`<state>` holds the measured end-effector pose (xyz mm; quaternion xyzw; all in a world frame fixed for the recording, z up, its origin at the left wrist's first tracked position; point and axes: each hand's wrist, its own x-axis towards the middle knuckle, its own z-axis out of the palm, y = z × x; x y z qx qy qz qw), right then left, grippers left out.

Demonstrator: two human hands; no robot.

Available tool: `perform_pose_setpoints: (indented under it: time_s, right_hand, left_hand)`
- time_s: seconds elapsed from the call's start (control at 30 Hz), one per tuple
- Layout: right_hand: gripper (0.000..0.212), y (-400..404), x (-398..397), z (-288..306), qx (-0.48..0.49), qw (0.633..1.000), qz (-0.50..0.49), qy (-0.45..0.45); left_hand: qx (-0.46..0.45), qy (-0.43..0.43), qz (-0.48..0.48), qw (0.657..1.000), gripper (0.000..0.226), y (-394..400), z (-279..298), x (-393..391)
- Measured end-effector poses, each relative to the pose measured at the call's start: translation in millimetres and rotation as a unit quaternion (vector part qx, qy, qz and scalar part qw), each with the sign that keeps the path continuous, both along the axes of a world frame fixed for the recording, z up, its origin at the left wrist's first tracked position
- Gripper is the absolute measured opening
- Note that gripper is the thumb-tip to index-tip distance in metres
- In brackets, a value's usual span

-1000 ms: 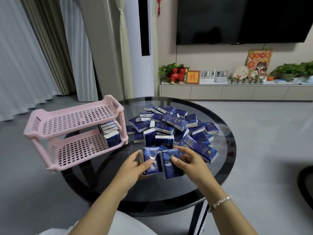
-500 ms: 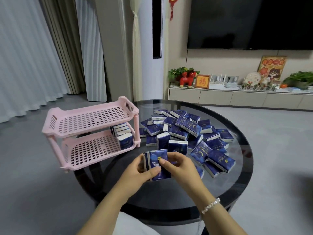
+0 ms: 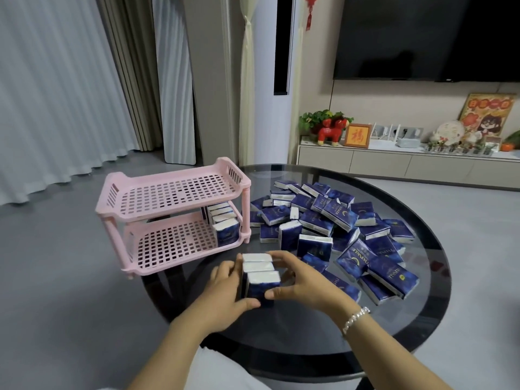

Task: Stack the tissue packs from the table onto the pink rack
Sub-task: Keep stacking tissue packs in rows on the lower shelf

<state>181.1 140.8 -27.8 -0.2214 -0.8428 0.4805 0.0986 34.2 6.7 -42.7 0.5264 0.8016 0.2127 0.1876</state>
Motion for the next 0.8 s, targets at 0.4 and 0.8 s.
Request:
perform_pose_setpoints:
  time_s: [0.4,0.8]
  right_hand:
    - [0.063,7.7,-16.1,5.1,-0.111,0.993,0.023,0.027]
    - [0.051,0.0,-81.5,23.4,-0.115,0.985,0.003,0.132]
  left_hand:
    - [0.105,-0.199,0.025,0.974,0.09,-0.6,4.0,1.5]
    - [0.213,-0.255,0.151,0.931,0.063,-15.1,26.7,-67.1]
